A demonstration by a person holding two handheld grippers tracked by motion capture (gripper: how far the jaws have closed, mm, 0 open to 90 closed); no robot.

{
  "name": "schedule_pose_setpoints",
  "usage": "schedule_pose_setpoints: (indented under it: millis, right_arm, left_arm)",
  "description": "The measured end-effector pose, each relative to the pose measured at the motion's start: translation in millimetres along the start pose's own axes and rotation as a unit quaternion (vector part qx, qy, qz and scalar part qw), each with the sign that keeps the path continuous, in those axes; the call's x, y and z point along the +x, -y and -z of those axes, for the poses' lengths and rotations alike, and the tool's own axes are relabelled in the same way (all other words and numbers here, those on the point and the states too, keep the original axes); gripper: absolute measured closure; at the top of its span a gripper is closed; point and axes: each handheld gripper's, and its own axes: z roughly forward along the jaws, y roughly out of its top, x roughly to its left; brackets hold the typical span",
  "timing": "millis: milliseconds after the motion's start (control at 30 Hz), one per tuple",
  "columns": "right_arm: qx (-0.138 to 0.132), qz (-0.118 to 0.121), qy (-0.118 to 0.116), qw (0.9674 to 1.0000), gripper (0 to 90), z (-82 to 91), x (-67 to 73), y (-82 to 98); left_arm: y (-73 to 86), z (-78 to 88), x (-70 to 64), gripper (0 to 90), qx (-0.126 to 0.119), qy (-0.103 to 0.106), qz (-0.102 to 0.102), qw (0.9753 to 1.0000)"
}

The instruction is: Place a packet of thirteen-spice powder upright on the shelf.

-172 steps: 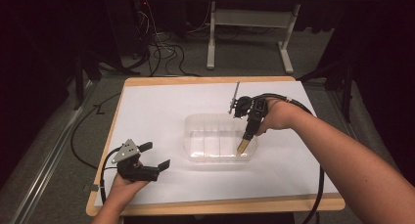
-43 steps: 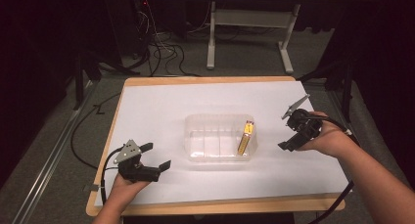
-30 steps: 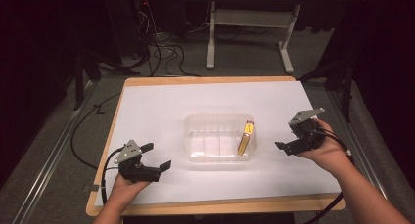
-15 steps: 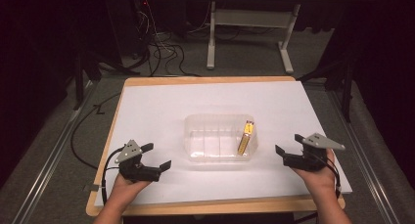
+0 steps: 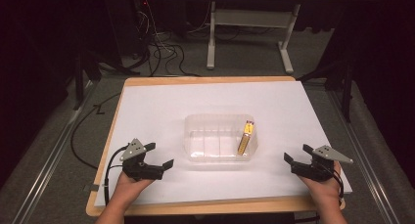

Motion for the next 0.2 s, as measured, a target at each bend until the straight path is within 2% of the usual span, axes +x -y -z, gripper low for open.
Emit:
schedule_pose_setpoints:
  millis: [100,133,200]
  right_arm:
    - [-0.004,0.0,-0.007,1.0,14.8,0.2,-0.8,-0.5]
    - [-0.02,-0.004,-0.013,0.9997,14.9,1.8,-1.7,-1.7]
    - [-0.024,-0.008,-0.02,0.9995,14.9,2.8,-1.6,-2.5]
  left_arm:
    - [0.5,0.9,-0.3,2.9,0.001,-0.001,0.0,1.0]
    - [0.7,2.5,-1.0,2.8,-0.001,-0.001,0.001,1.0]
    - [0.7,3.2,-1.6,2.8,-0.003,-0.001,0.001,1.0]
